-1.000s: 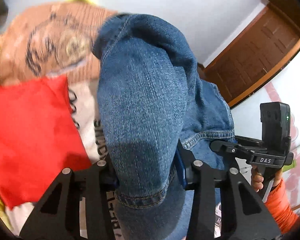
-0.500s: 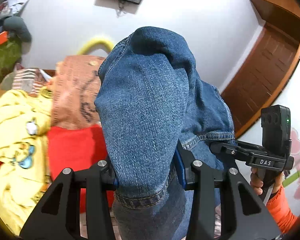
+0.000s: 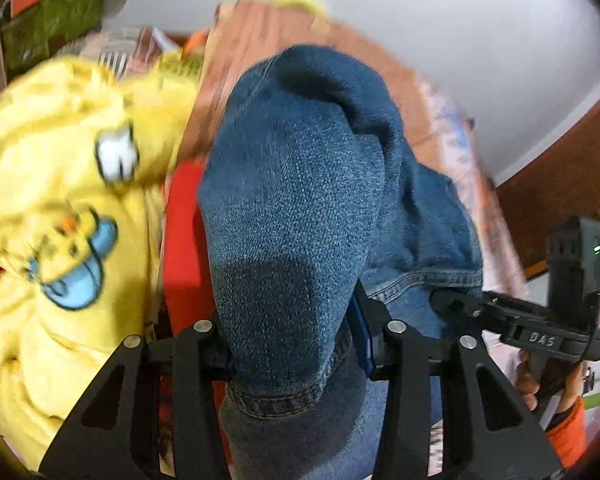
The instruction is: Fold large clothes
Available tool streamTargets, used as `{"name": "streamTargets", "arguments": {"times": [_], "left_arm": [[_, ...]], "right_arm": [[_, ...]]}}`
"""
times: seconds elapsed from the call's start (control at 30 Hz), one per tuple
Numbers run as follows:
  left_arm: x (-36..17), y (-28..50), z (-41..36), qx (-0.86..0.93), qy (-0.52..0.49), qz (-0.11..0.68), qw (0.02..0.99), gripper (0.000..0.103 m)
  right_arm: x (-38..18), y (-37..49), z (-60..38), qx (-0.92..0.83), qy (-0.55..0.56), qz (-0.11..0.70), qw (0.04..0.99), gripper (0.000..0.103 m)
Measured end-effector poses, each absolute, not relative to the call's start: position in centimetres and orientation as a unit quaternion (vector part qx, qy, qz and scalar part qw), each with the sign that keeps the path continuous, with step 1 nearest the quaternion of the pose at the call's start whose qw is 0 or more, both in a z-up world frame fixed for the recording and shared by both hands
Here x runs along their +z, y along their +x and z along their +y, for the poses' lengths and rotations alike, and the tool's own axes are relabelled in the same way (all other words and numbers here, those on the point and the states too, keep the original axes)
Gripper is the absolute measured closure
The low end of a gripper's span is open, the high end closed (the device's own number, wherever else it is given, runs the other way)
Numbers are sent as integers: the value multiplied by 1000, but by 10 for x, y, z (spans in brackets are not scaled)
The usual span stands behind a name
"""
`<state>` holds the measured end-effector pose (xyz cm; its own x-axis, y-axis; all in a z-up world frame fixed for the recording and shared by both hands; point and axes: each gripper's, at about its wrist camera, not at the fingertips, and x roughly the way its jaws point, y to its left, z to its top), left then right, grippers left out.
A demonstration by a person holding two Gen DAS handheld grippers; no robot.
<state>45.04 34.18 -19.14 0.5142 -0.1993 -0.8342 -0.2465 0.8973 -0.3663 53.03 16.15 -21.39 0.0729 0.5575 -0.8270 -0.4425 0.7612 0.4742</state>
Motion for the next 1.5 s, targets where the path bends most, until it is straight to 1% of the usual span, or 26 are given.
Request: {"name": "streamTargets", "arguments": {"times": [0.03, 0.07, 0.1, 0.13, 0.3, 0.4, 0.5, 0.6, 0.67, 0.73, 0.77, 0.9, 0.93, 1.03, 1.13, 1.23, 1.33, 1.5], "left_arm": [[-204, 452, 341, 24, -217, 497, 840, 52], [-211, 452, 341, 35, -203, 496, 843, 49], [-215, 452, 340, 41, -191, 493, 848, 42], [-216, 450, 338, 48, -175, 489, 853, 38], [-200, 438, 319, 76, -96, 483, 867, 36], [-194, 432, 313, 91, -47, 477, 873, 36], [-181, 415, 302, 100, -19, 465, 879, 36], [-171, 403, 297, 91, -27, 453, 886, 35], [-166, 394, 294, 90, -34, 445, 890, 30], [-167, 389, 292, 93, -34, 443, 891, 21], [-170, 386, 291, 95, -32, 447, 889, 20], [-199, 379, 296, 102, -46, 486, 867, 18], [-205, 376, 297, 101, -55, 492, 863, 17], [-216, 361, 304, 99, -88, 491, 861, 14], [-215, 346, 305, 101, -104, 488, 861, 14], [-207, 333, 300, 113, -97, 490, 859, 15], [-188, 318, 290, 119, -77, 479, 866, 15], [-126, 279, 267, 108, -72, 418, 899, 15]], "right_arm": [[-221, 533, 163, 338, 44, 590, 732, 63], [-228, 534, 163, 336, 39, 586, 736, 61], [-230, 534, 162, 335, 33, 581, 742, 59], [-230, 534, 162, 334, 26, 576, 746, 58], [-207, 515, 162, 328, -28, 549, 768, 56], [-181, 501, 160, 320, -57, 508, 797, 56], [-161, 489, 156, 328, -59, 475, 814, 56], [-146, 473, 157, 339, -66, 449, 824, 52], [-148, 465, 161, 342, -75, 443, 825, 45], [-156, 458, 164, 343, -88, 444, 823, 43], [-163, 456, 166, 341, -99, 450, 819, 43], [-198, 455, 161, 317, -141, 488, 801, 42], [-202, 451, 155, 310, -147, 494, 799, 42], [-210, 450, 134, 315, -109, 512, 792, 38], [-209, 448, 114, 301, -88, 526, 790, 38], [-196, 438, 99, 294, -85, 520, 798, 38], [-168, 422, 87, 298, -75, 496, 812, 38], [-101, 388, 73, 319, -47, 431, 843, 38]]}}
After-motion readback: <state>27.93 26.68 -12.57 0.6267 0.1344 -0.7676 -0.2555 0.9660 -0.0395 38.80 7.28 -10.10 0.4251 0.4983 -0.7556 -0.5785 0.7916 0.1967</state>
